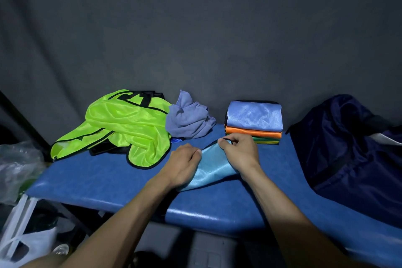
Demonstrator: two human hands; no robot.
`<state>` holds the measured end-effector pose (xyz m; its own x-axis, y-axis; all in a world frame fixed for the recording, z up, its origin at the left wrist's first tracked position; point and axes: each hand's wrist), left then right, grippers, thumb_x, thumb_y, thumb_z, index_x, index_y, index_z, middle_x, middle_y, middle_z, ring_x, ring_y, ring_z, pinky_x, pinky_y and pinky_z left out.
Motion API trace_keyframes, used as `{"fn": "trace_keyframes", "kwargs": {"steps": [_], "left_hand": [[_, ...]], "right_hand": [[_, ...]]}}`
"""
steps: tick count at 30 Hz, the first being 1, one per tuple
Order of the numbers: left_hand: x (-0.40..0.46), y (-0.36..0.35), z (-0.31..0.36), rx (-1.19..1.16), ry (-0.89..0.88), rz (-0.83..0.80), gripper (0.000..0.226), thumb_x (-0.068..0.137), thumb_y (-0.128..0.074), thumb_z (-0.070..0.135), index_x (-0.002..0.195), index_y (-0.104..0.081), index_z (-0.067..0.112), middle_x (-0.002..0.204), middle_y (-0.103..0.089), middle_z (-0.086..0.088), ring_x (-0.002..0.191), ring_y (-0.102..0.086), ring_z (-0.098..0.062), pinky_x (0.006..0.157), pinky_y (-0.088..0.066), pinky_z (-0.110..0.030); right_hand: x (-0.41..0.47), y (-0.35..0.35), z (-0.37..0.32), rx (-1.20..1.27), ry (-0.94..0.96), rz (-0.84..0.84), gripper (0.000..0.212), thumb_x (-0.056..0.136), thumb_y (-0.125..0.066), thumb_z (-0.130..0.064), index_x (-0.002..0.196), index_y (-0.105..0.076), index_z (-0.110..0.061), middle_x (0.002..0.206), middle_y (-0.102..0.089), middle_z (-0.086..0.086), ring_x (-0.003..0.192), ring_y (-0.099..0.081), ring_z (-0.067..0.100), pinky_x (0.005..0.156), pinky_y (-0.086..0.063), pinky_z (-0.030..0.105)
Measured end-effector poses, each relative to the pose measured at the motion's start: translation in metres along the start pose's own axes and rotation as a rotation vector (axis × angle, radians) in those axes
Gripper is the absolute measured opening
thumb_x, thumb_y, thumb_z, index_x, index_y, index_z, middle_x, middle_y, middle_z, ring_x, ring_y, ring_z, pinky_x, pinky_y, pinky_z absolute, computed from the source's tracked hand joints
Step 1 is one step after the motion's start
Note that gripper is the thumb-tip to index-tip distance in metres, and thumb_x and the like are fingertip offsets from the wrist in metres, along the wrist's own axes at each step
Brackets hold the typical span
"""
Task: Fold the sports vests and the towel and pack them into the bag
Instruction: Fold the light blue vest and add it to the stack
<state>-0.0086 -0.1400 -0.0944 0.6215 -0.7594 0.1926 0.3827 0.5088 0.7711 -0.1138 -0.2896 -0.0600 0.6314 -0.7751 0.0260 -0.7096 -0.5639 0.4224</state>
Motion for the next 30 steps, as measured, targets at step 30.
{"fn": "trace_keyframes", "kwargs": {"steps": [30], "left_hand": [[0.087,-0.032,0.069,-0.289,0.31,-0.033,0.024,0.1,-0.06,0.023,0.08,-0.072,0.024,0.084,-0.071,0.011,0.081,-0.062,-0.009,0.079,-0.047,-0.026]], "right_hand": [[0.048,0.1,0.071,0.19,-0.296,0.244,0.023,0.086,-0.081,-0.022,0.092,-0.063,-0.009,0.086,-0.064,0.0,0.073,-0.056,0.008,0.057,-0.04,0.021]]}}
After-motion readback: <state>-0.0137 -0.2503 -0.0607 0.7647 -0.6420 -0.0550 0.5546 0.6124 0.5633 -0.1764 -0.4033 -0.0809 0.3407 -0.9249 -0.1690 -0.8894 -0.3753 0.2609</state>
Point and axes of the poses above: each hand's wrist, its own x-axis towards the middle knuckle, its own y-axis out of the back of the hand, z = x × y
